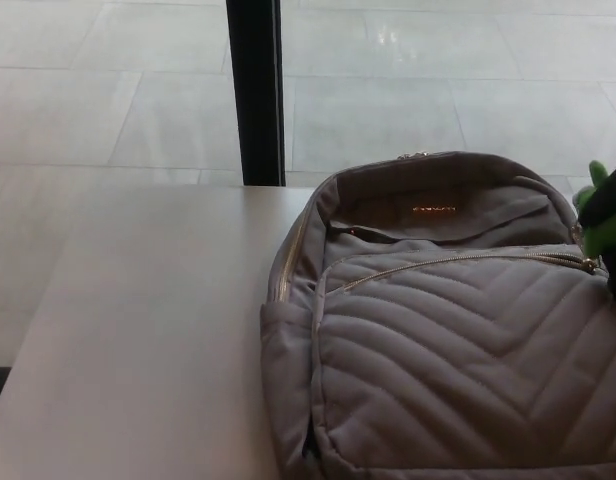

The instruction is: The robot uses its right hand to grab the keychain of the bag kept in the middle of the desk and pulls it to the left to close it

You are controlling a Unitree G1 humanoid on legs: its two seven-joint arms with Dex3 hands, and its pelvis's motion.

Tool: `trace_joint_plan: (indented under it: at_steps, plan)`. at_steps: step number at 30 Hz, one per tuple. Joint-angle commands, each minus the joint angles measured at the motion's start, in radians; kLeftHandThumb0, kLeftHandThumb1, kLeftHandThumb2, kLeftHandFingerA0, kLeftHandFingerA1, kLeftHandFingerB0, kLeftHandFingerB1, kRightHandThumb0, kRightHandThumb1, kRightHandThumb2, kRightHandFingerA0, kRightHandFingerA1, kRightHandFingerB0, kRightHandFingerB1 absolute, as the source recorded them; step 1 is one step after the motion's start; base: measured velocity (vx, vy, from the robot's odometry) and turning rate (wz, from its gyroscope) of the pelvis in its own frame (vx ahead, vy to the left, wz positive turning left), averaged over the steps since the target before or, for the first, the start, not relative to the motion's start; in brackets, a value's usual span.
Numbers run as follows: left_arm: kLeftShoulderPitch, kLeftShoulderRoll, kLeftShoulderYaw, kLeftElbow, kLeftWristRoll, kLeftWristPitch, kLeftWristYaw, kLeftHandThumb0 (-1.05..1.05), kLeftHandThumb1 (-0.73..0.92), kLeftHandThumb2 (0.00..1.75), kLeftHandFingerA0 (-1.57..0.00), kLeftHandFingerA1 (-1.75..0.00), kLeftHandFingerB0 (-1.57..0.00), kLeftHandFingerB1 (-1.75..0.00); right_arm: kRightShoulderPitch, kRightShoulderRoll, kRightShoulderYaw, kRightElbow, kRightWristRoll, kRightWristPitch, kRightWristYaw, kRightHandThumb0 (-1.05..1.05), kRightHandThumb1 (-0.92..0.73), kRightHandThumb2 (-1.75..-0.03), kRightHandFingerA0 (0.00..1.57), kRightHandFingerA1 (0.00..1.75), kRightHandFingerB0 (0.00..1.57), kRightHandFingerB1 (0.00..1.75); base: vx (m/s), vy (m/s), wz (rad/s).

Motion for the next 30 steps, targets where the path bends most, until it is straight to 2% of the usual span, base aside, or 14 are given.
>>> trace_joint_plan:
  at_steps: [1,2,4,6,7,8,10,11,12,15,23,26,30]
  plan:
    - [0.007,0.012,0.003,0.006,0.004,-0.020,-0.005,-0.65,0.74,0.63,-0.59,-0.55,-0.49,-0.49,-0.008,-0.071,0.030,-0.013,-0.012,-0.031,0.088,-0.13,-0.48,-1.19,0.93,1.75,0.80,1.64,0.00,0.000,0.00]
    - [0.007,0.014,0.005,0.005,0.003,-0.022,-0.003,-0.65,0.74,0.62,-0.60,-0.55,-0.51,-0.50,-0.013,-0.076,0.037,-0.015,0.002,-0.039,0.110,-0.16,-0.49,-1.18,1.23,1.43,1.07,1.31,0.00,0.000,0.00]
    - [0.010,0.016,0.002,-0.002,0.010,-0.023,0.009,-0.65,0.74,0.62,-0.62,-0.55,-0.52,-0.49,-0.014,-0.086,0.046,-0.020,0.015,-0.049,0.132,-0.16,-0.46,-1.16,1.22,1.40,1.08,1.30,0.00,0.000,0.00]
    - [0.009,0.018,-0.001,-0.011,0.015,-0.022,0.012,-0.64,0.75,0.62,-0.62,-0.56,-0.52,-0.50,-0.010,-0.076,0.053,-0.054,0.024,-0.011,0.146,-0.18,-0.46,-1.16,1.22,1.40,1.08,1.30,0.00,0.000,0.00]
    - [0.008,0.018,-0.001,-0.011,0.015,-0.021,0.012,-0.64,0.75,0.62,-0.62,-0.56,-0.52,-0.50,-0.009,-0.074,0.054,-0.057,0.024,-0.009,0.147,-0.18,-0.46,-1.16,1.22,1.40,1.08,1.30,0.00,0.000,0.00]
    - [0.010,0.019,-0.005,-0.011,0.021,-0.025,0.015,-0.64,0.76,0.62,-0.63,-0.55,-0.54,-0.49,-0.008,-0.072,0.056,-0.056,0.021,-0.014,0.146,-0.16,-0.43,-1.27,0.94,1.75,0.86,1.60,0.00,0.000,0.00]
    - [0.014,0.018,-0.008,-0.015,0.022,-0.022,0.015,-0.64,0.76,0.62,-0.62,-0.55,-0.55,-0.50,-0.009,-0.050,0.071,-0.042,0.011,-0.054,0.129,-0.15,-0.42,-1.30,0.98,1.75,0.88,1.60,0.00,0.000,0.00]
    - [0.012,0.017,-0.008,-0.010,0.021,-0.027,0.012,-0.64,0.76,0.62,-0.60,-0.55,-0.53,-0.49,-0.010,-0.045,0.071,-0.040,0.015,-0.056,0.128,-0.19,-0.45,-1.20,1.24,1.41,1.12,1.32,0.00,0.000,0.00]
    - [0.011,0.016,-0.007,-0.004,0.019,-0.033,0.008,-0.65,0.75,0.62,-0.59,-0.55,-0.53,-0.49,-0.011,-0.033,0.074,-0.040,0.020,-0.054,0.129,-0.16,-0.42,-1.29,0.96,1.75,0.87,1.62,0.00,0.000,0.00]
    - [0.021,0.013,-0.005,-0.019,0.021,-0.029,0.018,-0.65,0.76,0.63,-0.61,-0.56,-0.52,-0.50,-0.017,0.012,0.103,-0.103,0.005,0.059,0.131,-0.13,-0.42,-1.33,0.95,1.75,0.84,1.62,0.00,0.000,0.00]
    - [0.001,0.020,0.002,0.033,0.019,-0.045,0.007,-0.68,0.75,0.63,-0.61,-0.56,-0.49,-0.50,-0.111,0.099,0.156,-0.066,-0.025,0.080,0.105,-0.12,-0.37,-1.39,0.95,1.75,0.86,1.65,0.00,0.000,0.00]
    - [0.005,0.017,0.004,0.025,0.016,-0.041,0.004,-0.66,0.75,0.63,-0.60,-0.56,-0.49,-0.50,-0.155,0.120,0.176,-0.014,-0.039,0.034,0.094,-0.11,-0.37,-1.37,0.94,1.75,0.84,1.65,0.00,0.000,0.00]
    - [0.009,0.018,0.003,0.010,0.020,-0.039,0.008,-0.64,0.77,0.63,-0.61,-0.56,-0.49,-0.50,-0.181,0.134,0.195,0.008,-0.060,0.027,0.077,-0.11,-0.38,-1.35,0.93,1.75,0.84,1.64,0.00,0.000,0.00]
